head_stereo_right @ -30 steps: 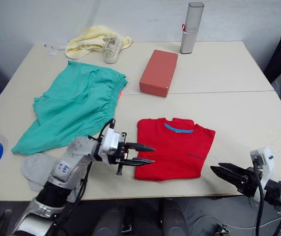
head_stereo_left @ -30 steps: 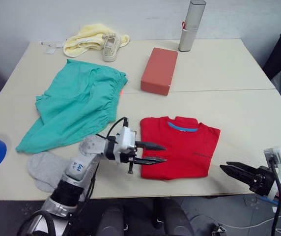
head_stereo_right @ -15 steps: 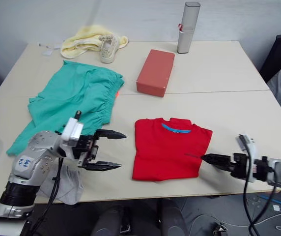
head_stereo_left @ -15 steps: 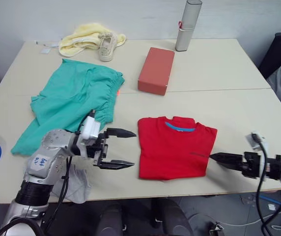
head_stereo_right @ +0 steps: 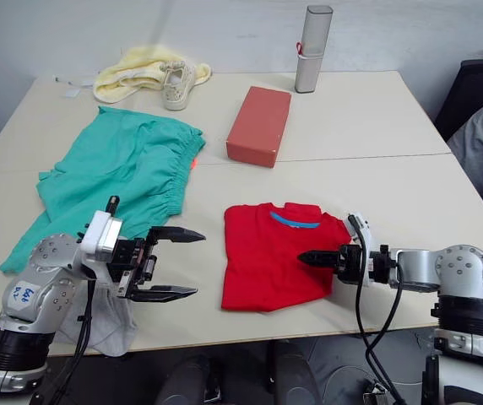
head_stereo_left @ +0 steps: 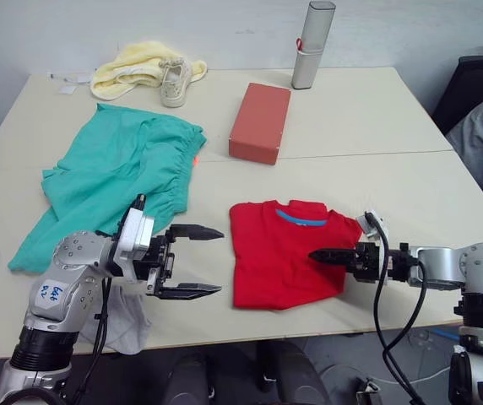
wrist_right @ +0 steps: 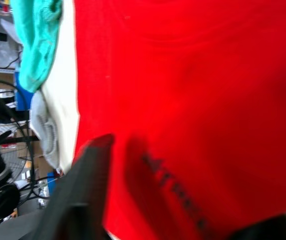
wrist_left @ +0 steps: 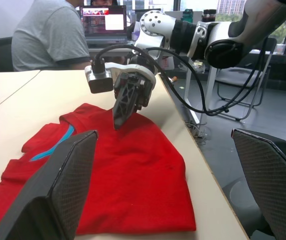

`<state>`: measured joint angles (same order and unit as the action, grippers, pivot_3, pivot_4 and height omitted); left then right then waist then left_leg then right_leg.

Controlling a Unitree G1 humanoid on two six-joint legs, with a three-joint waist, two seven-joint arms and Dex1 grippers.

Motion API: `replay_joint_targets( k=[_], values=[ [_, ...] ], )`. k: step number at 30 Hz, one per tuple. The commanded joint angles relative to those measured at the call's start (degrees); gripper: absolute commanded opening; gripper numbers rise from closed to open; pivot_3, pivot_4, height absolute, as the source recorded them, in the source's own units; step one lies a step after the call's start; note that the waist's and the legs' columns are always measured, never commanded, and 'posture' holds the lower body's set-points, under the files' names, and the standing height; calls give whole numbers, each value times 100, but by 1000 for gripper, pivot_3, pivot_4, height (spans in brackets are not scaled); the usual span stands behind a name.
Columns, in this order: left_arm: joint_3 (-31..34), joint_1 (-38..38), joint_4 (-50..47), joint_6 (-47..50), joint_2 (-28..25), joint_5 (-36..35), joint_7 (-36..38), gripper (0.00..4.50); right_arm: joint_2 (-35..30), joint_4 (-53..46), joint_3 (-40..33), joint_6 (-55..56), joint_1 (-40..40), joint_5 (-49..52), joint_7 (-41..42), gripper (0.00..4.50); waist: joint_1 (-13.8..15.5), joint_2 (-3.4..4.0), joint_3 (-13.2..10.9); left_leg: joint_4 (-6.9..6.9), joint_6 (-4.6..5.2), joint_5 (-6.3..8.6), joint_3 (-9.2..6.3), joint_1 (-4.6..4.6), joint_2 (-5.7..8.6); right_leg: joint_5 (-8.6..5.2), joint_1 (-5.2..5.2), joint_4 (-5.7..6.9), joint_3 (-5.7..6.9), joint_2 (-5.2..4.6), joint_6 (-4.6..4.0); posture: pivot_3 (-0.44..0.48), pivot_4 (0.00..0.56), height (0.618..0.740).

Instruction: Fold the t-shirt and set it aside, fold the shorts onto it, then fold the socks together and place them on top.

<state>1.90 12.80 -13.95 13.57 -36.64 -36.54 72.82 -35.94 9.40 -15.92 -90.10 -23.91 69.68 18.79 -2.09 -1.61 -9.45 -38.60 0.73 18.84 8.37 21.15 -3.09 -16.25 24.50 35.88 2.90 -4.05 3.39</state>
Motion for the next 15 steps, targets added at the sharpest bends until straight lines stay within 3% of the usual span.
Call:
replay_joint_targets(
  k=[1, 4, 8, 15],
  values=[
    [29, 28, -142, -140, 18, 51, -30, 4500, -67, -139, 193, 13, 219, -421, 103, 950, 10, 1, 0, 6, -5, -3, 0, 0, 1, 0, 2, -1, 0, 0, -1, 0, 150, 740],
    [-5, 49, -96, -189, 48, 94, -40, 4500, -264, -317, 75, 98, 349, -623, 255, 45, 43, 0, 3, 28, -8, -7, 0, -4, 5, -1, 6, -6, 1, -1, -2, 0, 150, 740],
    [-45, 66, -54, -244, 111, 124, -55, 4500, -641, -542, -143, 99, 590, -712, 495, 45, 110, 3, 3, 31, 4, -10, -4, 5, 22, 0, 4, -15, 9, -20, 1, 0, 150, 740],
    [-175, 148, 151, -358, 257, 179, 20, 4500, -2145, -375, -1048, 419, 1521, -1107, 1143, 45, 293, 28, -1, 29, 59, 9, 4, 21, 58, 10, 1, -51, 4, -54, 17, 0, 150, 740]
  ],
)
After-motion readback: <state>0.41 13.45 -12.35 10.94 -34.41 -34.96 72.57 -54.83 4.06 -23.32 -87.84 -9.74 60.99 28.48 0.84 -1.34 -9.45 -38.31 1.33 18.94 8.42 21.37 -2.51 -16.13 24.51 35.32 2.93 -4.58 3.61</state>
